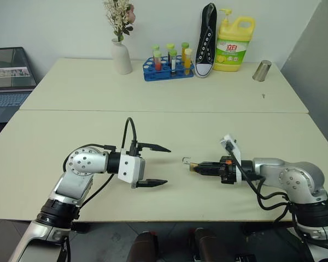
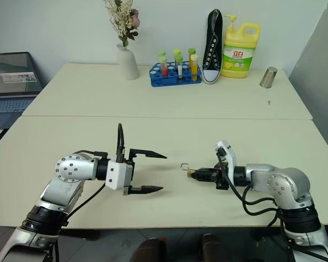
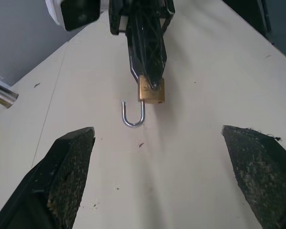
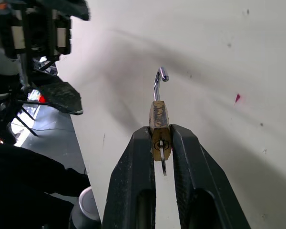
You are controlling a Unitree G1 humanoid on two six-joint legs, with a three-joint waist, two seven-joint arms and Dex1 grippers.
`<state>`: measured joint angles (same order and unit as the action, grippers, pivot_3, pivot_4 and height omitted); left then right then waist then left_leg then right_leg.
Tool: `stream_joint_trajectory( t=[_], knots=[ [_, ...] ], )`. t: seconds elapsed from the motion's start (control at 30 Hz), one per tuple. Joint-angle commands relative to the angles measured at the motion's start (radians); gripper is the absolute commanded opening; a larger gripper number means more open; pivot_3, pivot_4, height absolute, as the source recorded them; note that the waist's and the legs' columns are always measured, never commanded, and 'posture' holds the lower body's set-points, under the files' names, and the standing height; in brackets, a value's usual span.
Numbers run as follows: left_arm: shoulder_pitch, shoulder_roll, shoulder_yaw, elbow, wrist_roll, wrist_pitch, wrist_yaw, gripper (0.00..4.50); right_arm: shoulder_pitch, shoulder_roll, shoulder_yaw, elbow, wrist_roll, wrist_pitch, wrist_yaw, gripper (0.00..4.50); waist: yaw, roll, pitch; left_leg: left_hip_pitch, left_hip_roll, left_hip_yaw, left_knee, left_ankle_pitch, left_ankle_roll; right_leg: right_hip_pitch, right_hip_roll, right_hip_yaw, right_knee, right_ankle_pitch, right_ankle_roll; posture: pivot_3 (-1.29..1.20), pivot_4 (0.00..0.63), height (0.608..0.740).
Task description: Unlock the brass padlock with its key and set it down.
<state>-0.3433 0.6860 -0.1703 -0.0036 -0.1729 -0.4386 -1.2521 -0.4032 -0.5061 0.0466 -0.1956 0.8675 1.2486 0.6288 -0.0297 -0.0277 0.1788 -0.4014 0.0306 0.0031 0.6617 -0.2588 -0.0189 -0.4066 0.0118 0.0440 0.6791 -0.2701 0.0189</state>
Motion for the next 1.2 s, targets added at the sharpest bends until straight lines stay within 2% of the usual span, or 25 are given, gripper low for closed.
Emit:
stream_joint_trajectory(
  t=[0.03,0.27,0.43,0.57,0.7,0.9,0.97,1.2],
  knots=[
    [-0.004,0.008,0.001,-0.027,0.003,-0.023,0.014,4.5,-0.028,0.015,0.009,0.026,-0.011,0.024,-0.01,0.16,0.0,0.0,0.0,0.0,0.0,0.0,0.0,0.0,0.0,0.0,0.0,0.0,0.0,0.0,0.0,0.0,0.15,0.74],
    [0.004,-0.003,-0.015,-0.047,0.006,-0.012,0.025,4.5,-0.048,0.003,0.031,0.066,-0.058,0.026,0.005,0.16,-0.001,0.0,0.0,0.0,0.0,0.0,0.0,0.0,0.0,0.0,0.0,0.0,0.0,0.0,0.0,0.0,0.15,0.74],
    [0.013,-0.002,-0.033,-0.061,-0.01,0.024,0.025,4.5,-0.033,-0.031,0.019,0.052,-0.066,0.029,0.024,1.81,-0.001,0.0,0.0,0.0,0.0,0.0,0.0,0.0,0.0,0.0,0.0,0.0,0.0,0.0,0.0,0.0,0.15,0.74],
    [0.037,-0.006,-0.014,-0.097,-0.073,0.2,0.057,4.5,0.036,-0.128,0.036,-0.048,-0.118,-0.03,0.045,3.2,0.001,0.0,0.0,0.0,0.0,0.0,0.0,0.0,0.0,0.0,0.0,0.0,0.0,0.0,0.0,0.0,0.15,0.74],
    [0.063,0.027,0.0,-0.136,-0.106,0.412,0.08,4.5,0.116,-0.238,0.026,-0.146,-0.211,-0.18,0.062,4.48,0.001,0.0,0.0,0.0,-0.001,-0.001,0.001,0.0,0.0,0.001,0.0,-0.001,-0.001,0.0,0.001,0.0,0.15,0.74],
    [0.077,0.056,0.019,-0.174,-0.094,0.56,0.128,4.5,0.22,-0.31,-0.028,-0.244,-0.311,-0.405,0.092,4.48,0.0,0.0,0.0,0.0,-0.001,-0.001,0.0,0.0,0.0,0.0,0.0,-0.001,0.0,0.0,0.001,0.0,0.15,0.74],
    [0.075,0.061,0.022,-0.181,-0.099,0.578,0.127,4.5,0.245,-0.293,-0.07,-0.276,-0.278,-0.423,0.1,4.48,-0.002,0.0,0.0,0.0,0.0,-0.001,0.0,0.0,0.0,0.0,0.001,-0.001,0.0,0.0,0.001,0.0,0.15,0.74],
    [0.064,0.087,0.035,-0.197,-0.173,0.652,0.046,4.5,0.398,-0.378,-0.159,-0.422,-0.322,-0.617,0.218,4.48,0.001,0.0,0.0,0.0,0.0,0.0,0.0,0.0,0.0,0.0,0.0,-0.001,-0.001,-0.001,0.0,0.0,0.15,0.74]
  ],
)
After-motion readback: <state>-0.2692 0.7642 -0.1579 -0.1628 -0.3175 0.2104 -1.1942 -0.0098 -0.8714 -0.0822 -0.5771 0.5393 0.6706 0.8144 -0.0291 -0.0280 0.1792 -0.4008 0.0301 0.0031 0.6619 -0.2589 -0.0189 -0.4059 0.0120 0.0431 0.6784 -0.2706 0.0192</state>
